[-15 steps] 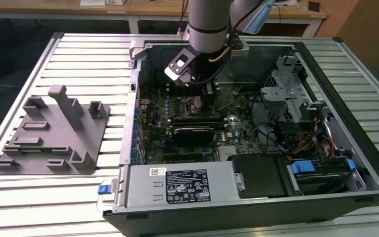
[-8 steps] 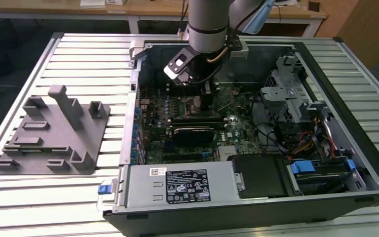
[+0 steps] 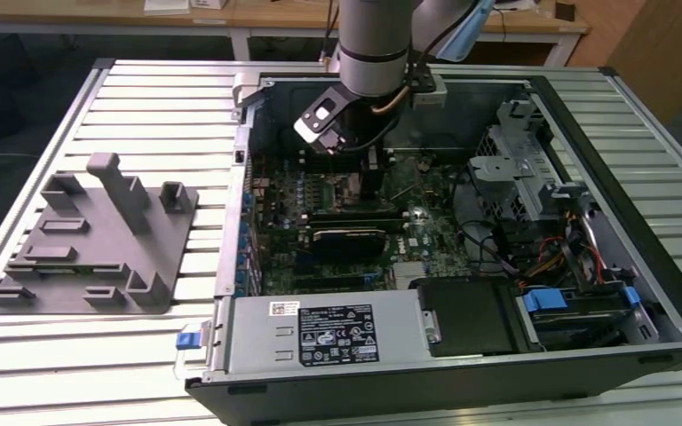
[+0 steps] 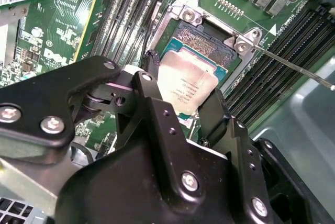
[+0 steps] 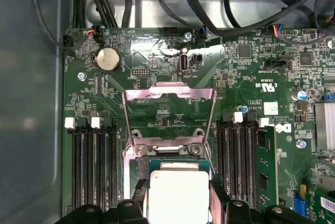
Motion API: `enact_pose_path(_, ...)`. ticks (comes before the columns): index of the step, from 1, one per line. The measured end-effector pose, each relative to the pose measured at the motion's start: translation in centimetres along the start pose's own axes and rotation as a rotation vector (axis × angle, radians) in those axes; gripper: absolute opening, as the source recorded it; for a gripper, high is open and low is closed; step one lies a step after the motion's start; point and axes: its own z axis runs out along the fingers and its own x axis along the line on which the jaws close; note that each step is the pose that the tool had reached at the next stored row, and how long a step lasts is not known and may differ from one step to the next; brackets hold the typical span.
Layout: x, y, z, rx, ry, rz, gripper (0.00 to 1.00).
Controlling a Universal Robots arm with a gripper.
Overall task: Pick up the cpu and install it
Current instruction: 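Place the cpu into insertion slot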
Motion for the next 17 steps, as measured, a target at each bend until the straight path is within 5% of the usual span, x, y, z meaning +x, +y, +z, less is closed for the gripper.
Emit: enact_pose_path(17, 0.55, -0.26, 0.57, -0.0019, -0.0039, -0.052, 0.55)
